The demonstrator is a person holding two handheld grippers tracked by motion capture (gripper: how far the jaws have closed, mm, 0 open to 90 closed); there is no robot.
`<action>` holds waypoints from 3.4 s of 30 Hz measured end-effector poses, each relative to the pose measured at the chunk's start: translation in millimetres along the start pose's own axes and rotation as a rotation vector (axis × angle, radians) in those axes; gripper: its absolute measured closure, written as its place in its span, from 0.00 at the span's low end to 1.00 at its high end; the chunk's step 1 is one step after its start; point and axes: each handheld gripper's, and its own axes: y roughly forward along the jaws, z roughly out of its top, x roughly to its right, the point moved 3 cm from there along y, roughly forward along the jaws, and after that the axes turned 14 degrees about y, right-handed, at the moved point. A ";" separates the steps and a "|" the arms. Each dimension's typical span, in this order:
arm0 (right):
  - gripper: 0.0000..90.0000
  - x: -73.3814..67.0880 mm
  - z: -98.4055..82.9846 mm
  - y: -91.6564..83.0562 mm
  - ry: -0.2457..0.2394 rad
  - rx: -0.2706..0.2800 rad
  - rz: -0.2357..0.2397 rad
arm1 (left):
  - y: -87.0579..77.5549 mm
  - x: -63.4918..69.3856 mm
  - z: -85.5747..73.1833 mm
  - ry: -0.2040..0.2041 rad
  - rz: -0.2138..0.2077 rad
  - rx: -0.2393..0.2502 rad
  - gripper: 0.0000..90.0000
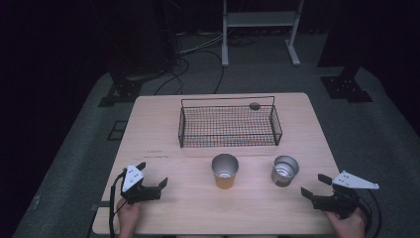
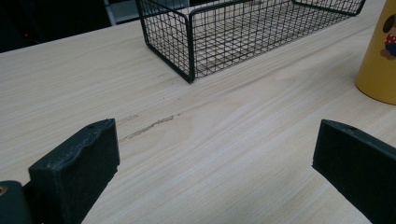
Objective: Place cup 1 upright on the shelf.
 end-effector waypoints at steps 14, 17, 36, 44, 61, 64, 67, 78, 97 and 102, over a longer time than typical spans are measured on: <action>0.02 -17.3 2.2 16.3 -0.022 -0.055 0.018 | -0.2 -0.2 0.0 -0.003 0.000 0.003 0.00; 0.02 -19.4 5.8 20.8 -0.022 -0.055 0.010 | -0.1 -0.1 0.0 -0.002 0.000 0.004 0.00; 0.02 -25.9 26.9 52.8 -0.064 -0.109 -0.013 | -0.2 -0.3 0.0 -0.002 -0.003 0.006 0.00; 0.02 -26.2 32.9 61.8 -0.063 -0.108 -0.003 | -0.2 -0.3 0.1 -0.002 -0.004 0.007 0.00; 0.04 -32.3 38.5 76.4 -0.108 -0.151 -0.034 | -0.1 -0.1 0.2 -0.002 -0.004 0.010 0.00; 0.08 -33.1 38.8 76.3 -0.119 -0.155 -0.031 | -0.2 -0.3 0.1 -0.002 -0.004 0.009 0.00; 0.15 -34.2 38.5 76.2 -0.134 -0.161 -0.030 | -0.2 -0.2 0.2 0.000 -0.004 0.010 0.00; 0.20 -34.9 41.2 73.8 -0.138 -0.163 -0.016 | -0.2 -0.1 0.2 -0.002 -0.005 0.010 0.00; 0.20 -47.2 67.6 61.8 -0.137 -0.171 0.052 | -0.1 -0.1 0.3 0.000 -0.007 0.012 0.00; 0.20 -48.6 72.6 60.7 -0.132 -0.178 0.063 | -0.1 -0.2 0.2 0.001 -0.008 0.011 0.00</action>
